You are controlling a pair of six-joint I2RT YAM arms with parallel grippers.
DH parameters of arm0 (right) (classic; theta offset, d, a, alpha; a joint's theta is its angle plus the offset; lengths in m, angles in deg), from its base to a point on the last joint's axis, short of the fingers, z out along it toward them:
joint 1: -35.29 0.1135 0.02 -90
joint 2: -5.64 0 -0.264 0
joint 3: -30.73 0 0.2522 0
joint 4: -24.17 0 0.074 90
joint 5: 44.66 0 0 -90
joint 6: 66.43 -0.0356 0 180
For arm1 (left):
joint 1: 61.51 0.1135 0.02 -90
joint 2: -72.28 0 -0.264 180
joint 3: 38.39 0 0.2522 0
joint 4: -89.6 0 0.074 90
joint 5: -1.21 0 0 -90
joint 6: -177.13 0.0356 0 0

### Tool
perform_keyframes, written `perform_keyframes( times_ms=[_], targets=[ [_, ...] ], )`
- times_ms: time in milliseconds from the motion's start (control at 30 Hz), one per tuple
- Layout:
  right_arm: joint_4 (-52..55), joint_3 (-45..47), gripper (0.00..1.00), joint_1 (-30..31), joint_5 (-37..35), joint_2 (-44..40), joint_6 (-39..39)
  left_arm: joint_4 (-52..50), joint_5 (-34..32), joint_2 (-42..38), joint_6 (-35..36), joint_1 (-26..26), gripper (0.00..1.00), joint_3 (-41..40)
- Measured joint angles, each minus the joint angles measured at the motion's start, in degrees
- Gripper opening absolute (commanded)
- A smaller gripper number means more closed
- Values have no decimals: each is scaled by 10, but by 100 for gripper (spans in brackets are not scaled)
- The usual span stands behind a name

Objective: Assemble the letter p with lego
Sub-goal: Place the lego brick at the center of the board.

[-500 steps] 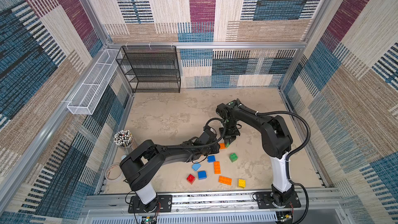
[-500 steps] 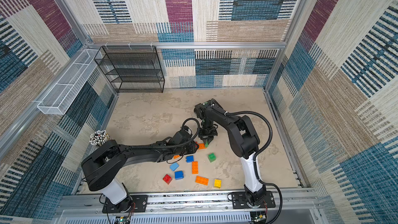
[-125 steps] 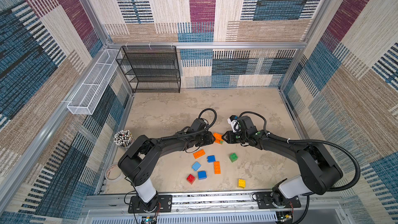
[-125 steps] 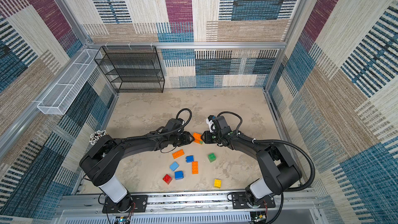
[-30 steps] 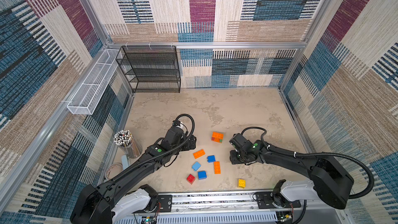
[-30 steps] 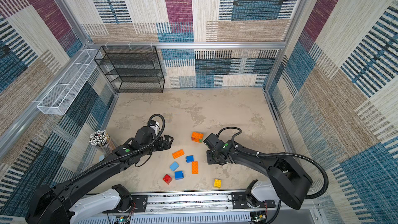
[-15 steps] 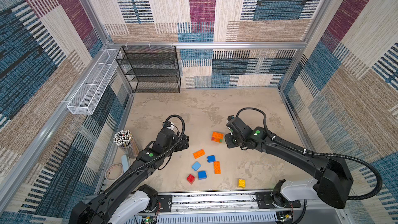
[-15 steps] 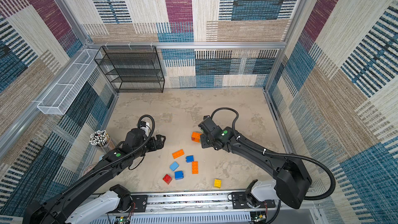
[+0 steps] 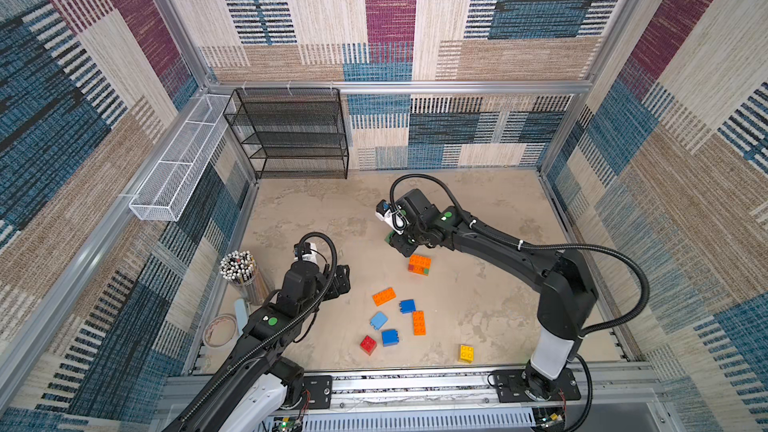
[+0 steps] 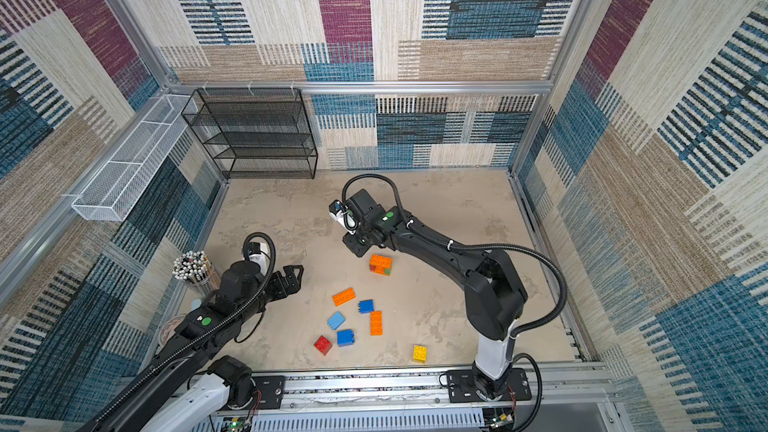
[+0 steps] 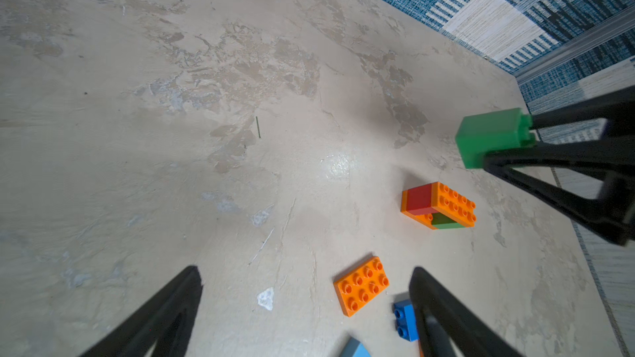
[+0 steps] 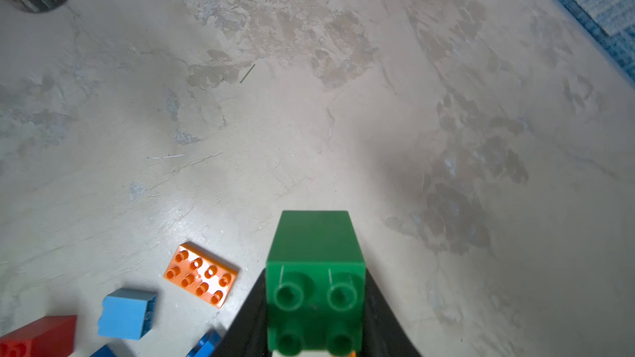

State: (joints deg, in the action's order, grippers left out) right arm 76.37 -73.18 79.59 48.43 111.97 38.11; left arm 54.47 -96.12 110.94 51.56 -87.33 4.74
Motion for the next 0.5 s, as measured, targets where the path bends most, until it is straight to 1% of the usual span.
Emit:
perform_keyframes(
  times_ms=[100, 267, 500],
  targets=[
    [9, -33, 20, 0, 19, 47, 61, -5, -5, -22, 0, 1, 96, -8],
    [16, -55, 20, 0, 42, 100, 138, -16, -15, -51, 2, 2, 96, -20],
    [29, -72, 23, -1, 52, 159, 201, -25, -28, -72, 4, 2, 96, -29]
  ],
)
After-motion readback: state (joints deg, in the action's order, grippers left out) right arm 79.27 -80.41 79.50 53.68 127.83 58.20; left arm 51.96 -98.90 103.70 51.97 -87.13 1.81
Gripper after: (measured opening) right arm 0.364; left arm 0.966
